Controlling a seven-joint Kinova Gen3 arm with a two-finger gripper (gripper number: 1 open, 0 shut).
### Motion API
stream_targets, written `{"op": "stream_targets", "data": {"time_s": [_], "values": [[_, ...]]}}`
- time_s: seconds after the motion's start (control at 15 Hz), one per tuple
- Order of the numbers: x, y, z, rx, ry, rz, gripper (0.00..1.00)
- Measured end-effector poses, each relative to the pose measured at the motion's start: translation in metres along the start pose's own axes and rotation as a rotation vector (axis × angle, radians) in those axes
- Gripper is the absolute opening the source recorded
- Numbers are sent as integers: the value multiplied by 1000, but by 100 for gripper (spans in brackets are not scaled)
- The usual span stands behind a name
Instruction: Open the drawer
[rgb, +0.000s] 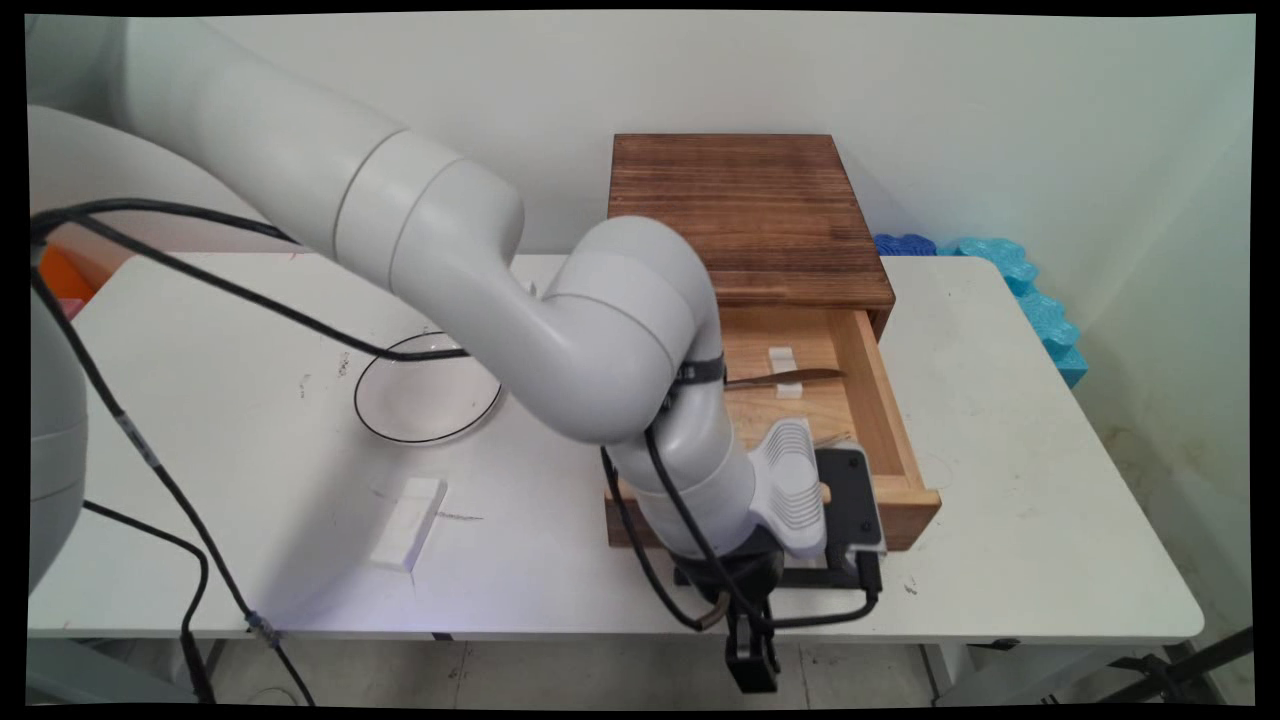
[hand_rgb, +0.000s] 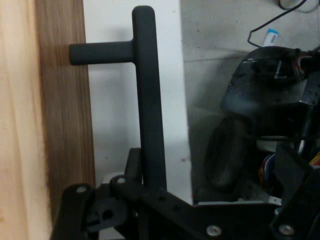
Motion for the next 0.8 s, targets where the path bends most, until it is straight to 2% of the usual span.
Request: {"op": "stream_targets", "data": {"time_s": [0.47,0.8], "values": [[-13,28,-8,-10,6,12,100],[-14,31,-4,0,17,17,100]]}}
